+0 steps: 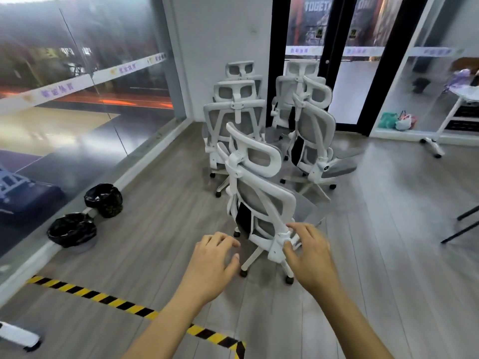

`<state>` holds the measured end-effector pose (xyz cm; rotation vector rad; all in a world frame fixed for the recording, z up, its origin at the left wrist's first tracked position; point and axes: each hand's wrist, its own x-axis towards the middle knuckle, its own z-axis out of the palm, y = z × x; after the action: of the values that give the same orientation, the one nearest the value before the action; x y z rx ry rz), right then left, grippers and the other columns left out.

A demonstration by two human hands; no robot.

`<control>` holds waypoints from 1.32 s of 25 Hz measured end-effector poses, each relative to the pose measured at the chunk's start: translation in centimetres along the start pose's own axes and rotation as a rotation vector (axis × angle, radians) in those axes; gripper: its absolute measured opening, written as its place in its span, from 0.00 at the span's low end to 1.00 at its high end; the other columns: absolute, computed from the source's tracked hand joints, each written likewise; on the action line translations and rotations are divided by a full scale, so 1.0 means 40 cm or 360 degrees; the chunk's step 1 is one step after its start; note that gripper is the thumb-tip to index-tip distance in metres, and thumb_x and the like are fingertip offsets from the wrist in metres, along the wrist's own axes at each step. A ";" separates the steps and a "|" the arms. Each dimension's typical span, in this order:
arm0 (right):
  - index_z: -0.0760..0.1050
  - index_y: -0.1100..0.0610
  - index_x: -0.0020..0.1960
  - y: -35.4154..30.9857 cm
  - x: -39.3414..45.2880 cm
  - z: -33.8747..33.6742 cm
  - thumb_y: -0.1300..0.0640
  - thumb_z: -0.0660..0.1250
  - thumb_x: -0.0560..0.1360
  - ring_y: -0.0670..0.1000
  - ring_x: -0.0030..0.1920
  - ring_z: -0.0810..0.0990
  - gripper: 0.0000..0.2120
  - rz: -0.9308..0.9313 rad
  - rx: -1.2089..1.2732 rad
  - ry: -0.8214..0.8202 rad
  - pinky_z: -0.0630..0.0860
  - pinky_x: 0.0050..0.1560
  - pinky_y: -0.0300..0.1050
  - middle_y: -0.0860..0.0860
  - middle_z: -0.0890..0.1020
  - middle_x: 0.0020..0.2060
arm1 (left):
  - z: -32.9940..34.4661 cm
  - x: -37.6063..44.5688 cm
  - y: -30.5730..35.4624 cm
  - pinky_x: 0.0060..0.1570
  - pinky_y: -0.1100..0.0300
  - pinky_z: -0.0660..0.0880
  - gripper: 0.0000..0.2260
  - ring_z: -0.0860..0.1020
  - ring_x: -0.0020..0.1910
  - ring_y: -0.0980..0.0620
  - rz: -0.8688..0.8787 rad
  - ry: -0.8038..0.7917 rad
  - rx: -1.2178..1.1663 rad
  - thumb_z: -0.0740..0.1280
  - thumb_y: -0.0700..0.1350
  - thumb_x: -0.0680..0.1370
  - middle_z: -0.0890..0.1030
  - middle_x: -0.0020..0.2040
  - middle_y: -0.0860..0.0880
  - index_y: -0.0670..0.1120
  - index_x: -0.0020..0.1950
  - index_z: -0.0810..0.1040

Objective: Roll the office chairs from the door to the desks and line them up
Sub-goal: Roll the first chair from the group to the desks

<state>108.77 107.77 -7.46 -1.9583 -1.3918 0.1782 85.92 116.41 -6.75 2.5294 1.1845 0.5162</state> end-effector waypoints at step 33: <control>0.71 0.47 0.62 0.298 0.524 0.363 0.33 0.52 0.79 0.55 0.58 0.73 0.22 0.0146 -0.0565 -0.0050 0.68 0.62 0.53 0.48 0.76 0.57 | 0.202 0.811 -0.494 0.75 0.47 0.57 0.16 0.71 0.64 0.45 0.0235 -0.0055 0.0132 0.62 0.55 0.78 0.75 0.58 0.50 0.48 0.60 0.74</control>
<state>119.39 130.85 -19.59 -2.3199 -1.4307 0.0026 95.50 152.91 -15.85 2.6996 1.0327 0.4641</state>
